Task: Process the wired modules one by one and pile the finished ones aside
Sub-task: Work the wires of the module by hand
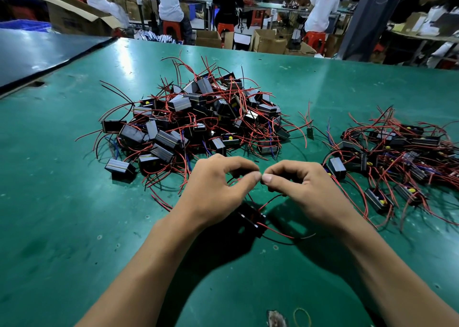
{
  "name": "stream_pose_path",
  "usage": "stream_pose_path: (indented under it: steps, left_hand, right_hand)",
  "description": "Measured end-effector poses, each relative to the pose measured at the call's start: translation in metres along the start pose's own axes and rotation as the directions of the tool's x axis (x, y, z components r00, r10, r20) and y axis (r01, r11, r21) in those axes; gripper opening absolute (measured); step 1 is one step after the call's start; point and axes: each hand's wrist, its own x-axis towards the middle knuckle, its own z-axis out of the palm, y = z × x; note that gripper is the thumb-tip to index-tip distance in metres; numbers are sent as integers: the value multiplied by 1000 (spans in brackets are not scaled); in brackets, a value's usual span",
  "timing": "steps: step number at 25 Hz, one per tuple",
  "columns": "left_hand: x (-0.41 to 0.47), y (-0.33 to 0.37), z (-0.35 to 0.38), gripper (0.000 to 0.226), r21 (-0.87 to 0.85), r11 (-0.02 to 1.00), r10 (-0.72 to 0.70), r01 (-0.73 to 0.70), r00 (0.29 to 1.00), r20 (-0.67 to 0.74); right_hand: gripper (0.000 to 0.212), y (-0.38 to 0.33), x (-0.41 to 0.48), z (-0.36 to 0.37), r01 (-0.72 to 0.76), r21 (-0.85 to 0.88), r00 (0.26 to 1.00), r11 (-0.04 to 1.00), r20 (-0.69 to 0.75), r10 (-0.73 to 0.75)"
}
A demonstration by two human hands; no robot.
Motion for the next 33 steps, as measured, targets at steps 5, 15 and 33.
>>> stream_pose_path:
  steps: [5,15,33]
  left_hand:
    - [9,-16,-8,14,-55,966,-256,251,961,-104]
    - [12,-19,-18,14,-49,916,-361,398,872,330]
    - [9,-20,-22,11,-349,800,-354,488,854,382]
  right_hand:
    - [14,5,3,-3,-64,-47,984,997,-171,55]
    - [27,7,4,14,-278,119,960,953,62,273]
    - [55,8,4,17,-306,409,945,860,239,223]
